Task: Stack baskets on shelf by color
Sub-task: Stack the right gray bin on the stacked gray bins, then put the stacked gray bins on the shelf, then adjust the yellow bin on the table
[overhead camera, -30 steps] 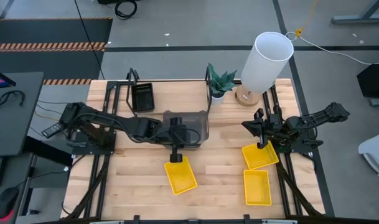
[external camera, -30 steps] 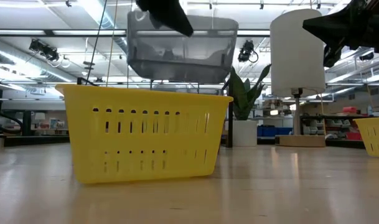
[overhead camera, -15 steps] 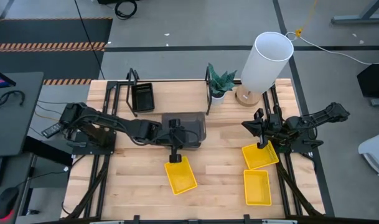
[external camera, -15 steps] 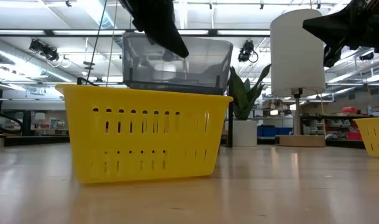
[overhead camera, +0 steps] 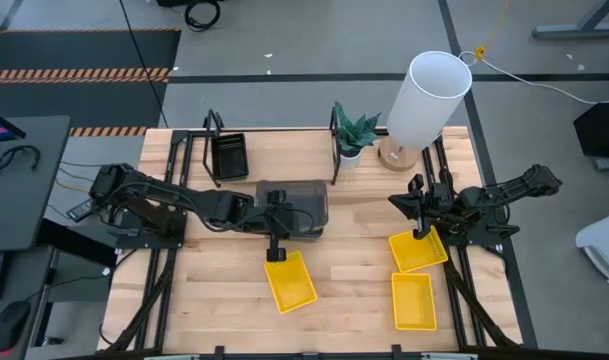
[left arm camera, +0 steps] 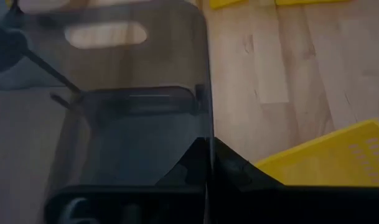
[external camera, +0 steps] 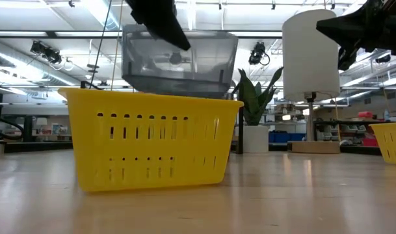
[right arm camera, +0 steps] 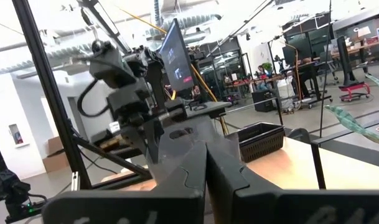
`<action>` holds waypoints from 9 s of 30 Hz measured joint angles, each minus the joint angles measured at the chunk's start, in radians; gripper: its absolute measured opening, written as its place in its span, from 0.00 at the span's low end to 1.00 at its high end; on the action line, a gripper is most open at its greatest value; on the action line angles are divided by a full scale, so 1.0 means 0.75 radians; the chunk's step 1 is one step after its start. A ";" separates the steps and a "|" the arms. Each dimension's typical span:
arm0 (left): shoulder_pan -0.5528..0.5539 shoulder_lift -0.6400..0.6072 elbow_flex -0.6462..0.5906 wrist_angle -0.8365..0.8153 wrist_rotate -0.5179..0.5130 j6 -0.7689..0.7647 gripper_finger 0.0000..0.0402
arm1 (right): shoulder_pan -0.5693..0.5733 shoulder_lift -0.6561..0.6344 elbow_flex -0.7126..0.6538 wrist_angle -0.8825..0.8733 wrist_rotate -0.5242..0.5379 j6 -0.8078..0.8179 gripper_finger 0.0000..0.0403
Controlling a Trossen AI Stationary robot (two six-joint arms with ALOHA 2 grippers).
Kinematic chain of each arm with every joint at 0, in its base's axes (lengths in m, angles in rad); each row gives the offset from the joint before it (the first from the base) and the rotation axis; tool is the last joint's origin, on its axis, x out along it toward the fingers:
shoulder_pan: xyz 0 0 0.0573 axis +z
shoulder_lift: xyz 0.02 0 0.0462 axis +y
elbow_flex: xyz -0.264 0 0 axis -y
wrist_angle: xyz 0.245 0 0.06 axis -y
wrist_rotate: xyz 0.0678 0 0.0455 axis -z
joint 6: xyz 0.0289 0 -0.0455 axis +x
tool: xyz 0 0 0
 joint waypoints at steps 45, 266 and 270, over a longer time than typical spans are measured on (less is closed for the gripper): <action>0.002 -0.007 -0.205 0.327 0.060 -0.115 0.34 | 0.000 0.002 0.000 0.003 0.000 0.000 0.03; 0.616 0.097 0.096 -0.590 -0.169 0.453 0.50 | 0.000 0.017 0.000 -0.006 0.000 0.000 0.03; 0.578 0.090 0.195 -0.595 -0.170 0.451 0.57 | 0.000 0.017 0.000 -0.006 0.000 0.000 0.03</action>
